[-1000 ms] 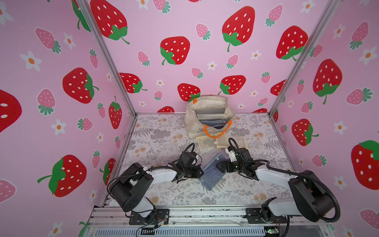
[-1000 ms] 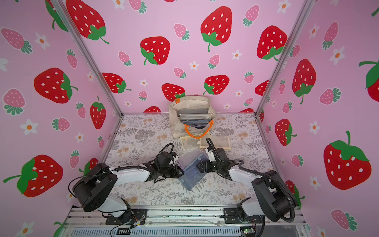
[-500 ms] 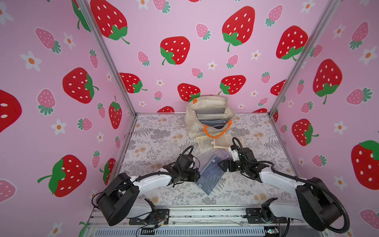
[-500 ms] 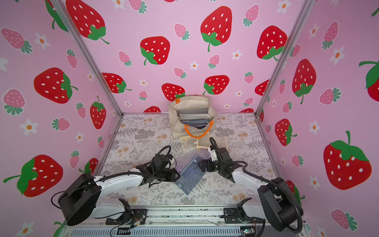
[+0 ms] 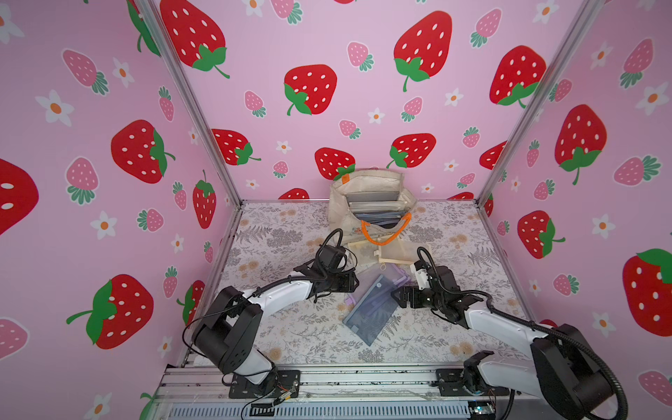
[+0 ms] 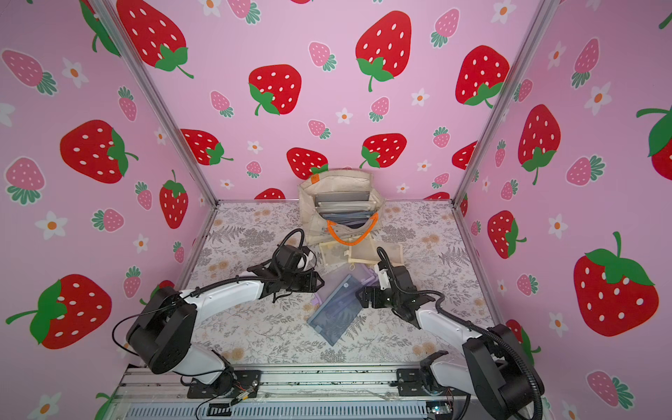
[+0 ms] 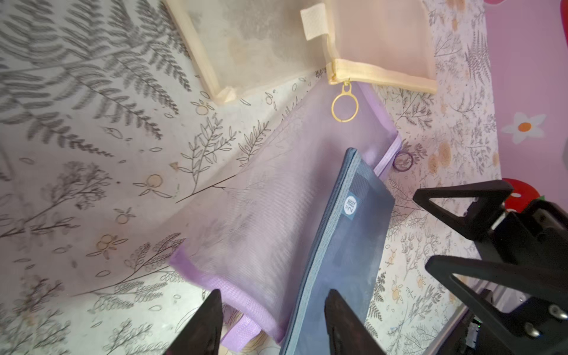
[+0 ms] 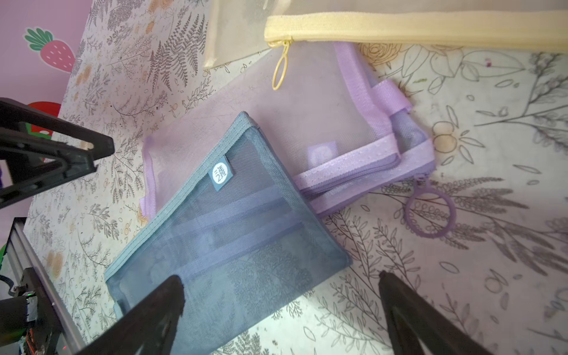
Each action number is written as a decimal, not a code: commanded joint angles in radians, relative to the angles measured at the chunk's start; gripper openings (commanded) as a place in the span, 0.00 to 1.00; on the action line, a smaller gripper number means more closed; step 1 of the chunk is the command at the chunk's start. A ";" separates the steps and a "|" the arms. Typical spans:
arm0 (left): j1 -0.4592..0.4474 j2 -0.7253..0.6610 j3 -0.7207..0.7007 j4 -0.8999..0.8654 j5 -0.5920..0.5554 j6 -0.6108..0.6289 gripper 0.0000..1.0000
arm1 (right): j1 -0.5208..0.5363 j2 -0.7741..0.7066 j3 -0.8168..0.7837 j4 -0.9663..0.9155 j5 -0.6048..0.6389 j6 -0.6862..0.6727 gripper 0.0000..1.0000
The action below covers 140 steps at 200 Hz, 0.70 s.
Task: Put the pencil pouch into the canvas bag
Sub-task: Pick up the pencil pouch.
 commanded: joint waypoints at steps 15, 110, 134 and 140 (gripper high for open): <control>-0.043 0.069 0.057 0.028 0.074 0.040 0.54 | -0.003 -0.064 -0.079 0.007 -0.037 0.073 0.99; -0.080 0.186 0.072 0.101 0.141 0.030 0.50 | 0.008 0.104 -0.120 0.223 -0.146 0.159 0.99; -0.098 0.192 0.063 0.124 0.152 0.016 0.45 | 0.018 0.172 -0.096 0.271 -0.157 0.167 0.98; -0.102 0.193 0.064 0.130 0.153 0.011 0.43 | 0.019 0.181 -0.092 0.276 -0.155 0.167 0.98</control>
